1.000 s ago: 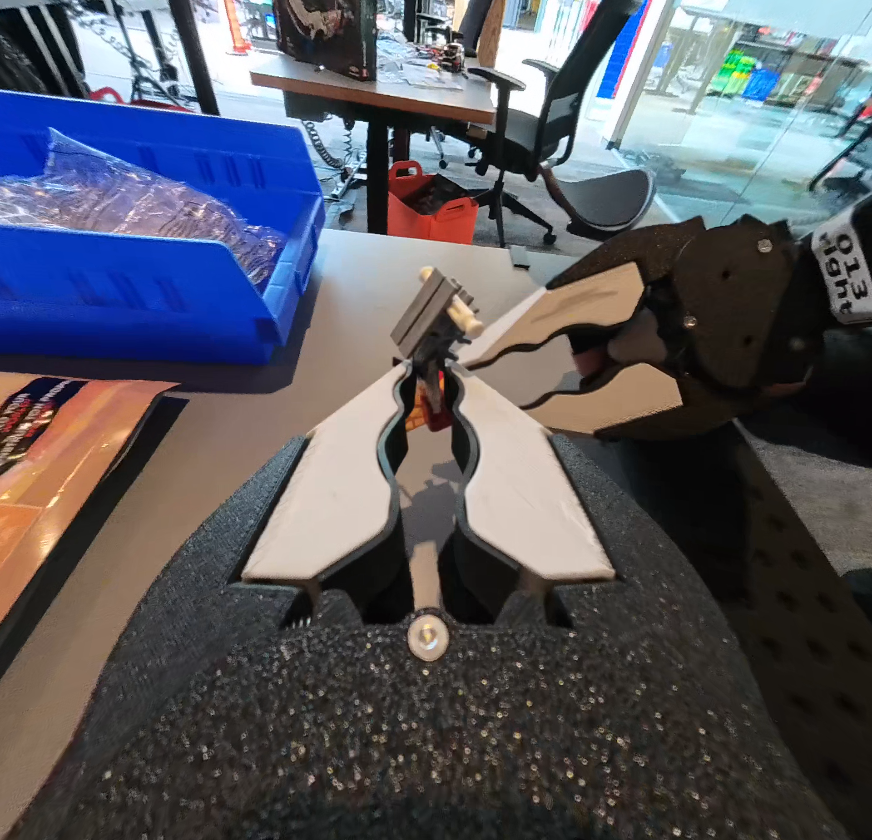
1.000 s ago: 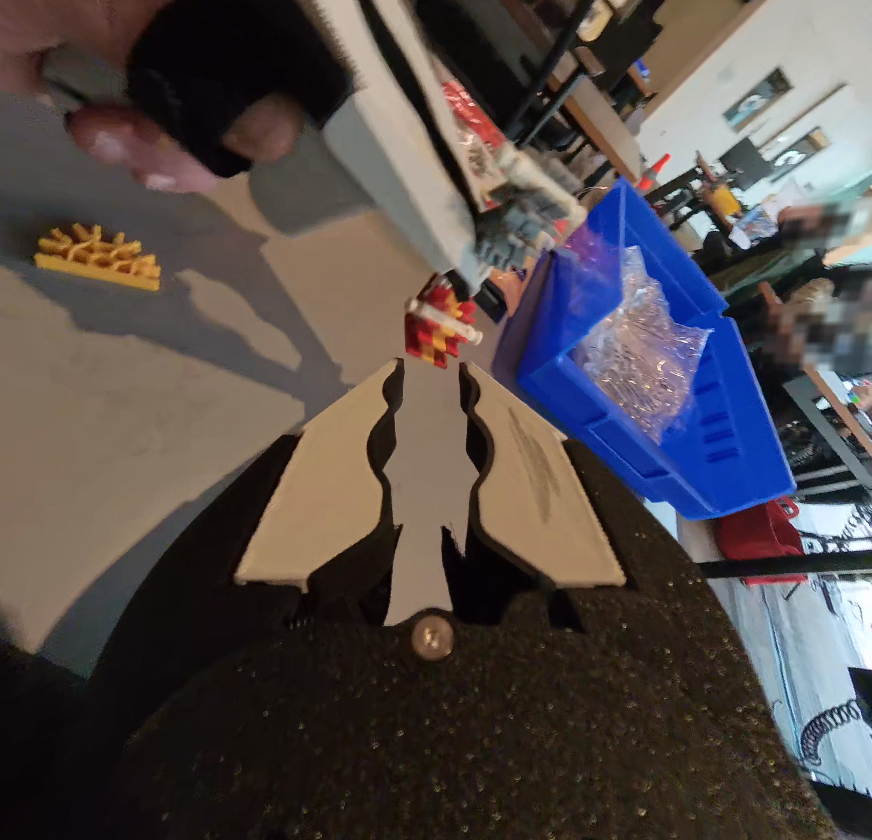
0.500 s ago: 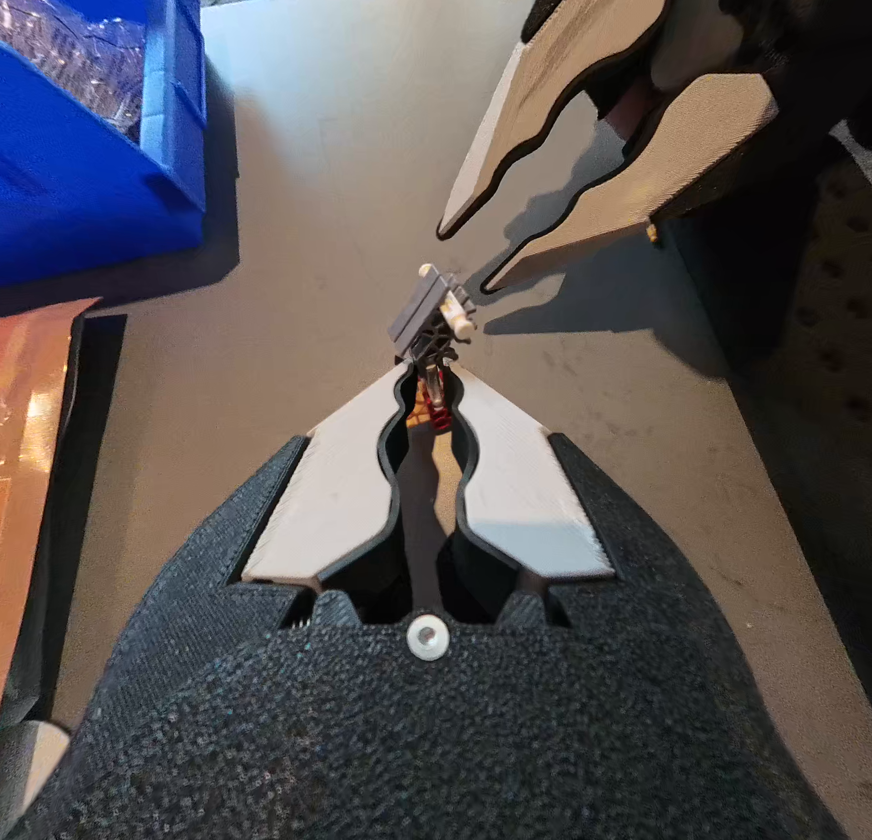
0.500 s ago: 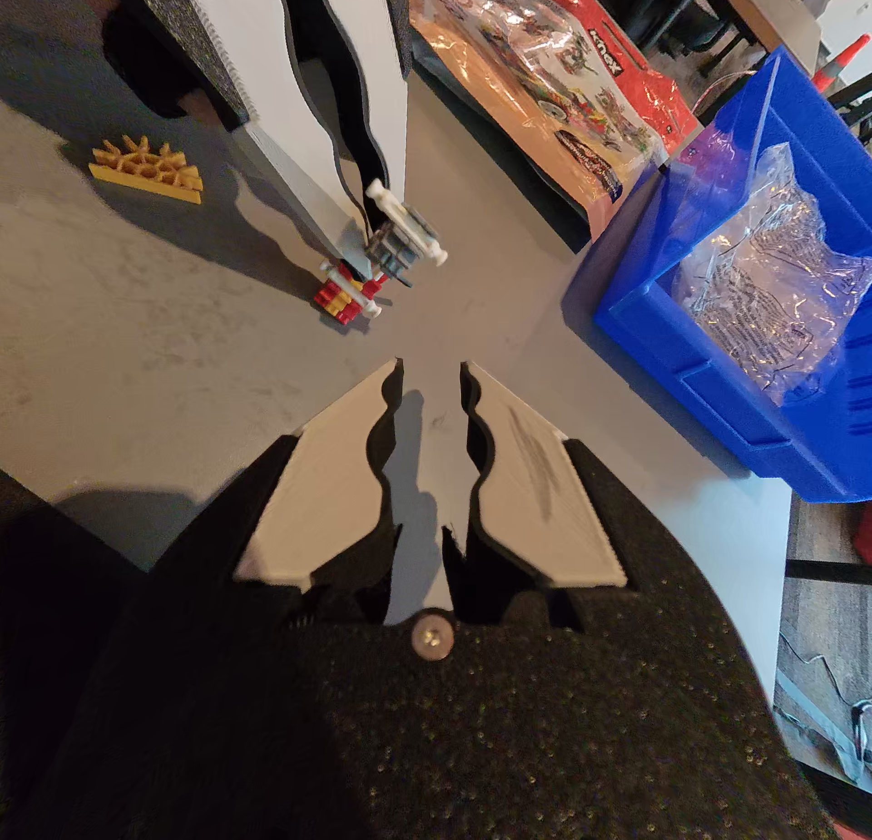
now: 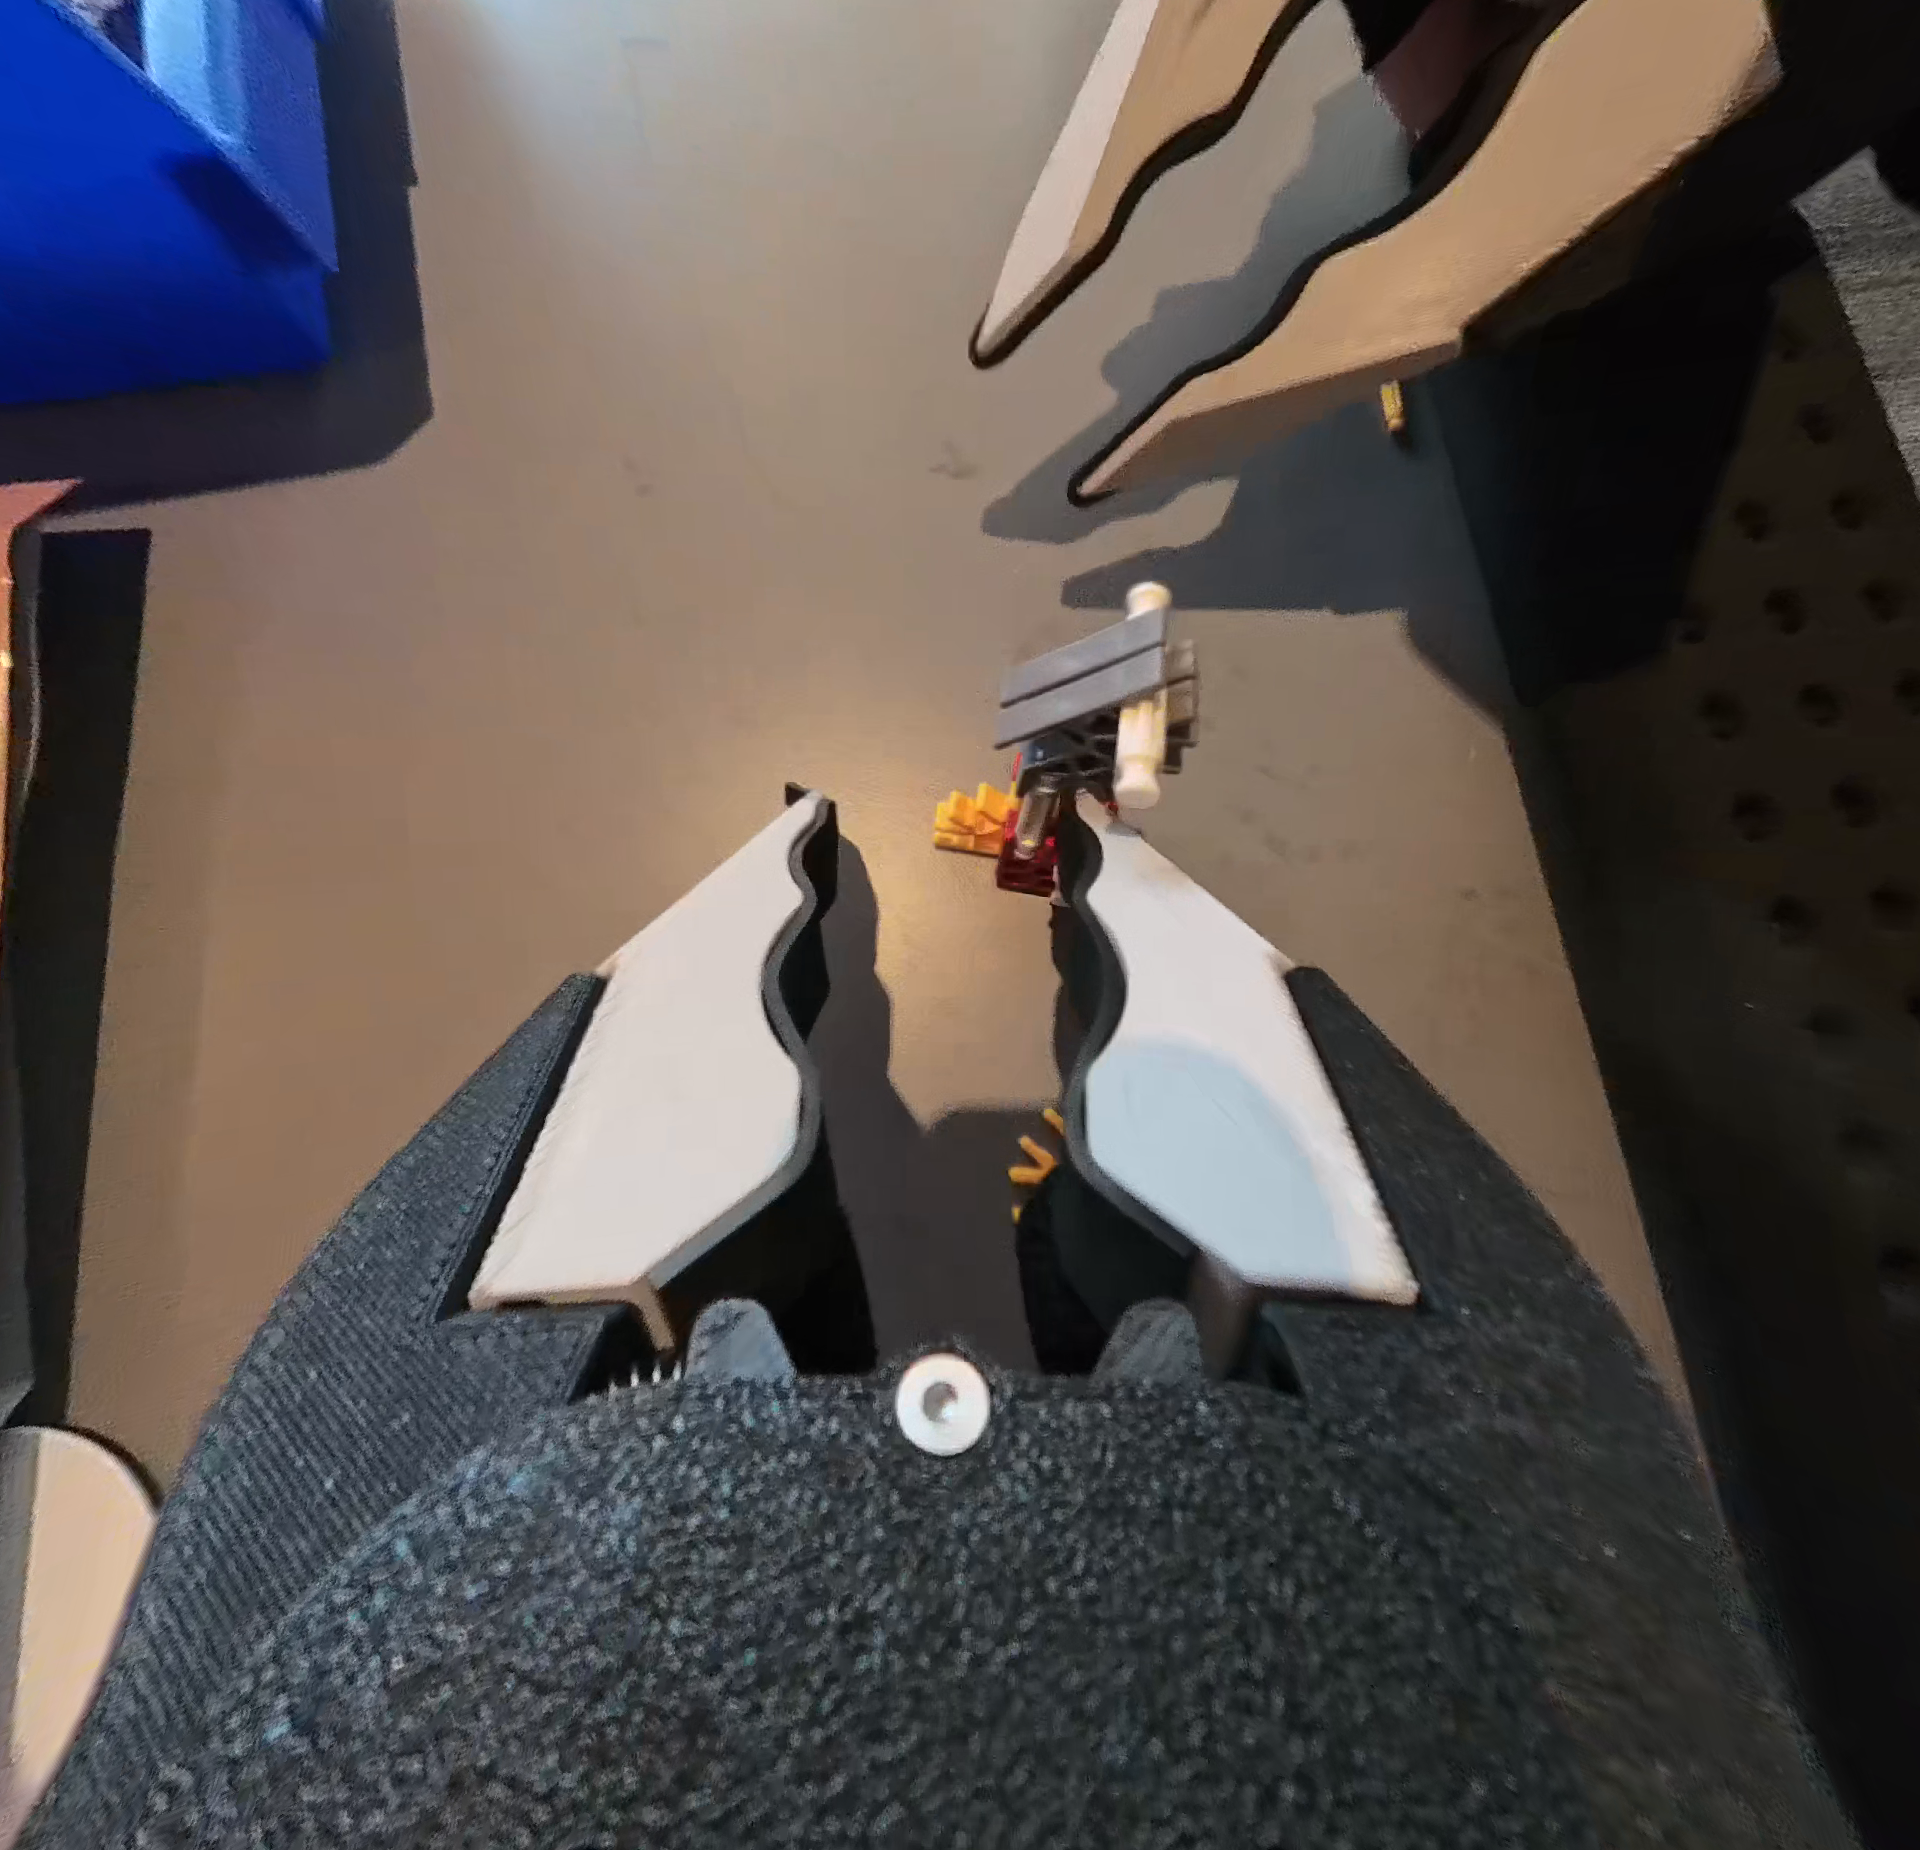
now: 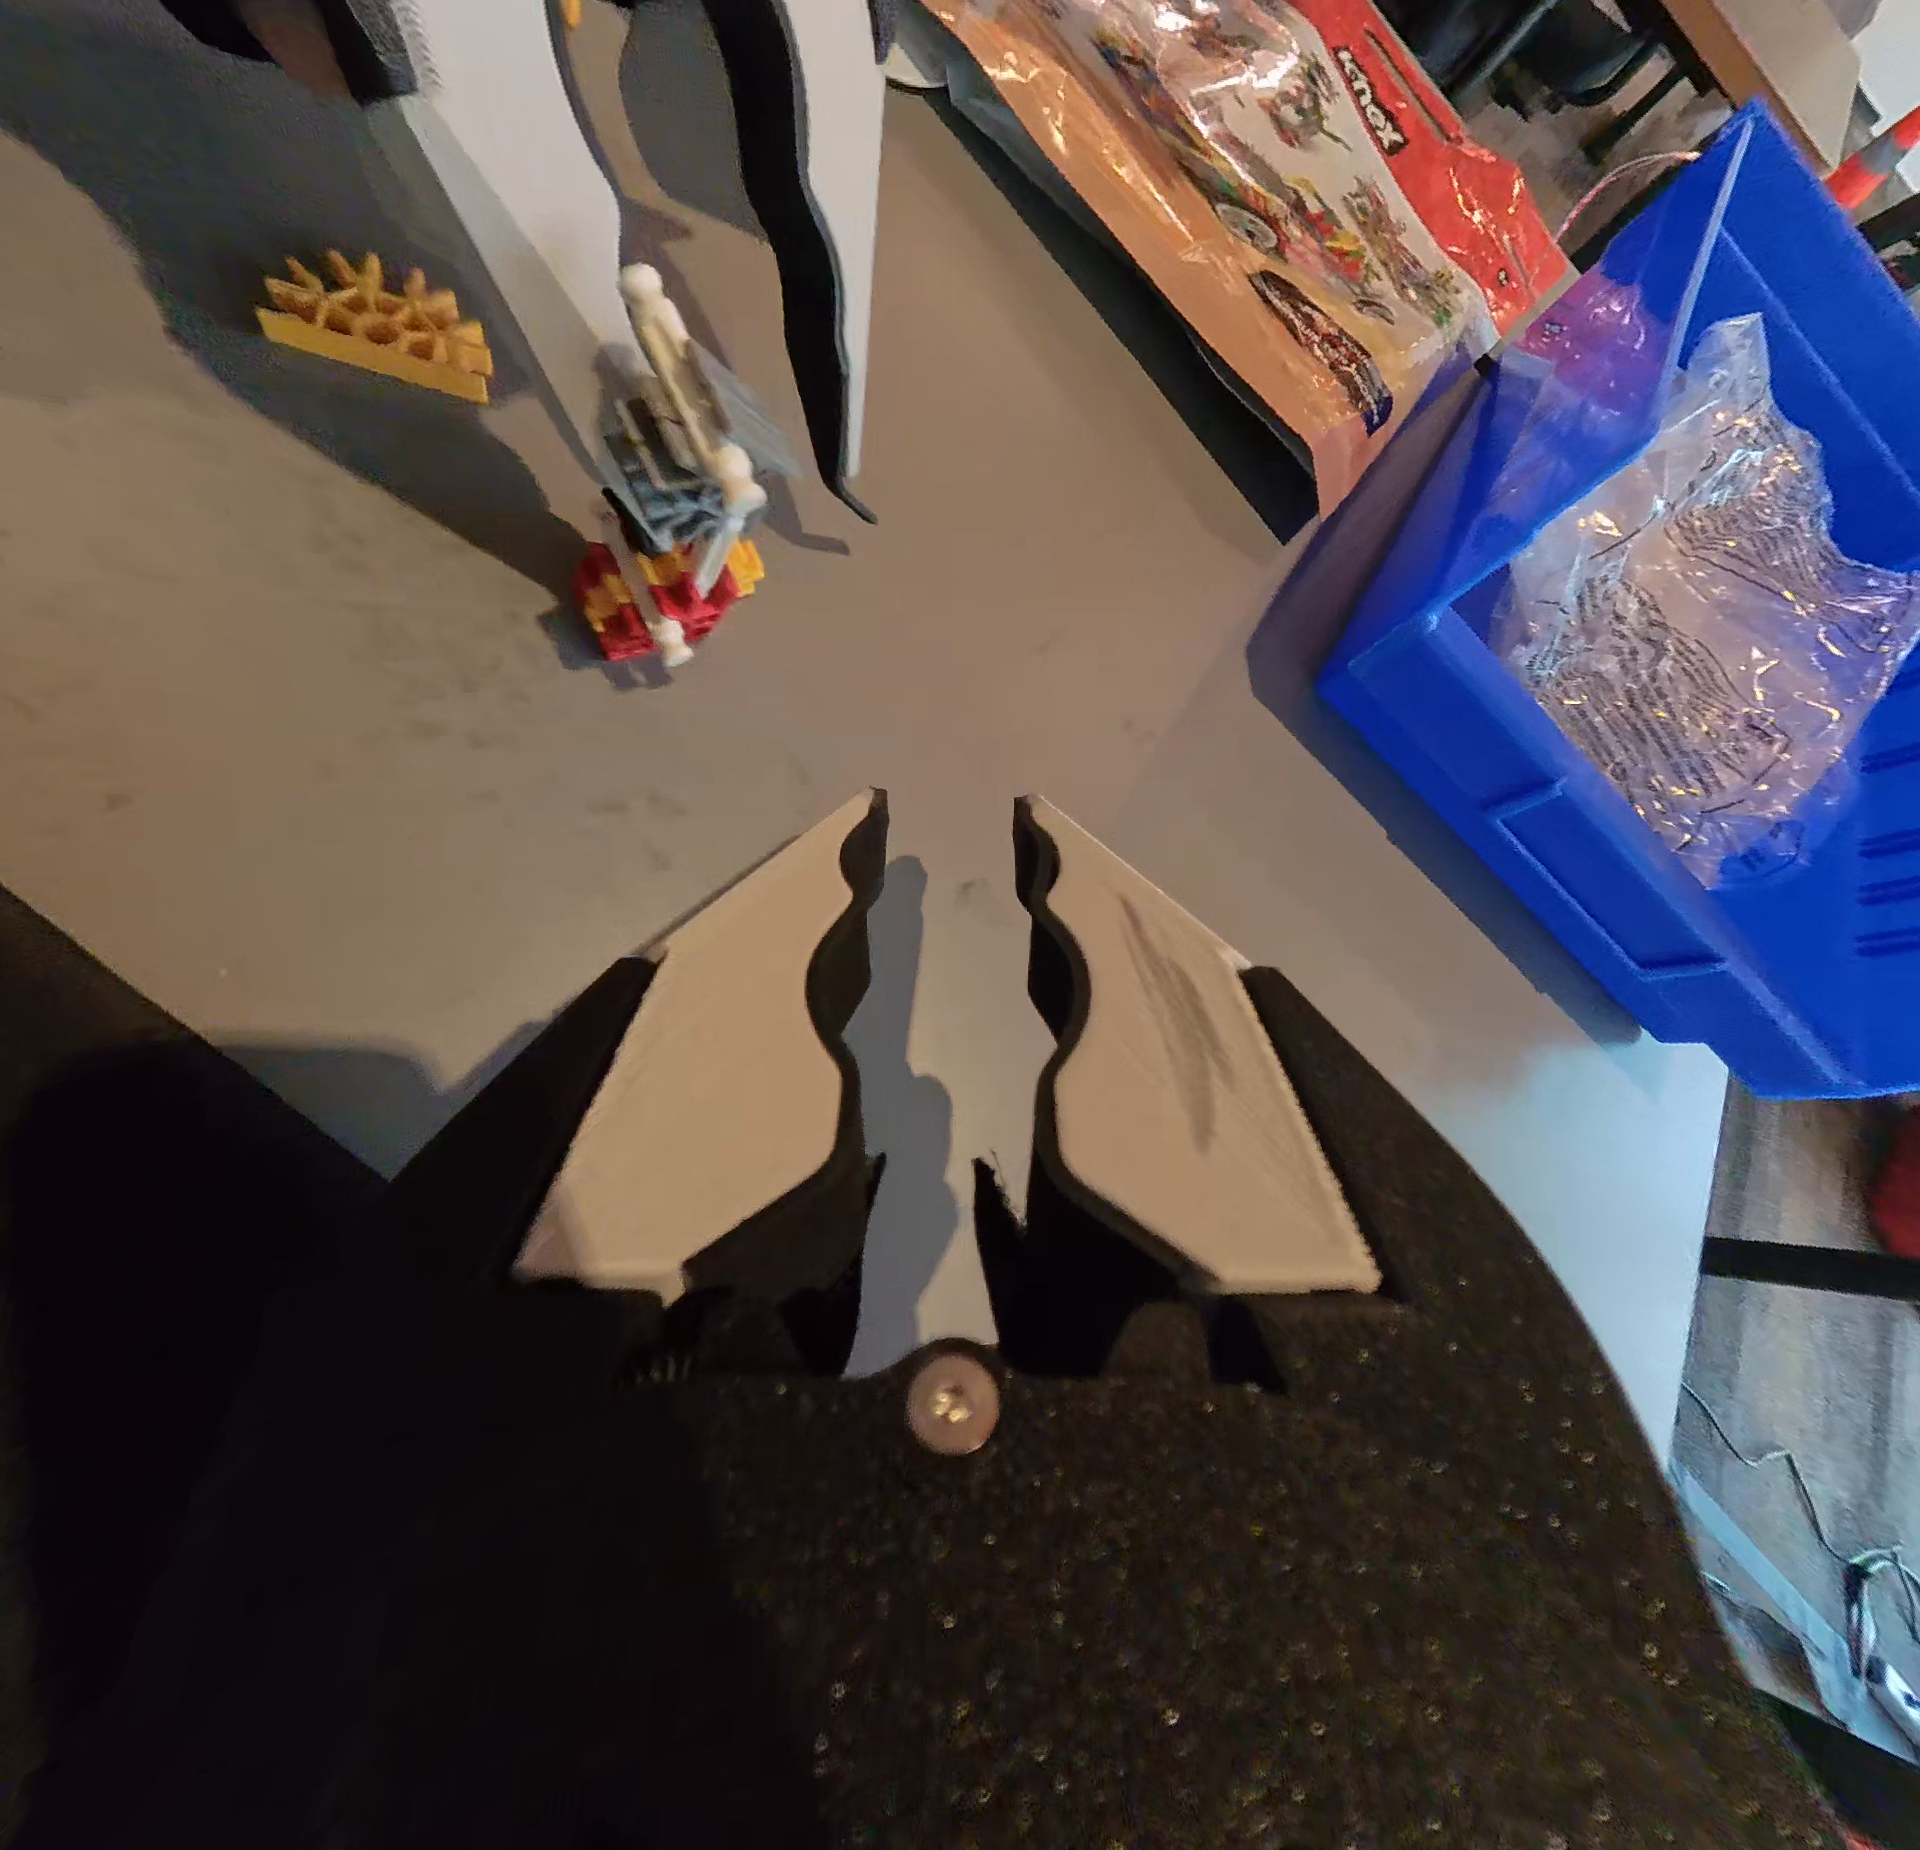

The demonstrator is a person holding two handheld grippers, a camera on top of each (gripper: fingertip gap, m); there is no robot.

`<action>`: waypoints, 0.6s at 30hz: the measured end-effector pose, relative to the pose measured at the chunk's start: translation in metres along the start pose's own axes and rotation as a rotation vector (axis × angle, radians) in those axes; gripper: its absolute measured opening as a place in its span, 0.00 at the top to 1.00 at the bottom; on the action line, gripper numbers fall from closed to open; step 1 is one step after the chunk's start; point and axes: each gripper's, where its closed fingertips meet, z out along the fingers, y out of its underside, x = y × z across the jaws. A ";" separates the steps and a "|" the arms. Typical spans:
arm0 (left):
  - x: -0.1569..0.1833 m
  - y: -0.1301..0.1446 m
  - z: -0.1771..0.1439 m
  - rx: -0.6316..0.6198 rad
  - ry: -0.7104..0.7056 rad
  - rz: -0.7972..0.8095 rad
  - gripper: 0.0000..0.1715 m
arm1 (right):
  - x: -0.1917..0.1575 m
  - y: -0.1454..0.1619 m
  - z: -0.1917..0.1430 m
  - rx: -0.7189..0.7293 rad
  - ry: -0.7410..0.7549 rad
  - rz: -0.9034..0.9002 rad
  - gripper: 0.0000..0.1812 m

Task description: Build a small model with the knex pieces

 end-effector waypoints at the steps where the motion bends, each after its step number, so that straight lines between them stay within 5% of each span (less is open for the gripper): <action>1: 0.000 0.001 -0.001 -0.002 0.000 -0.004 0.76 | 0.000 -0.001 -0.001 0.005 -0.006 0.002 0.87; 9: 0.011 0.003 -0.001 0.034 0.025 0.015 0.86 | -0.035 -0.042 -0.013 0.160 -0.224 0.117 0.86; 18: 0.005 0.006 -0.004 0.032 0.014 0.014 0.83 | -0.040 -0.066 -0.004 0.258 -0.346 0.128 0.95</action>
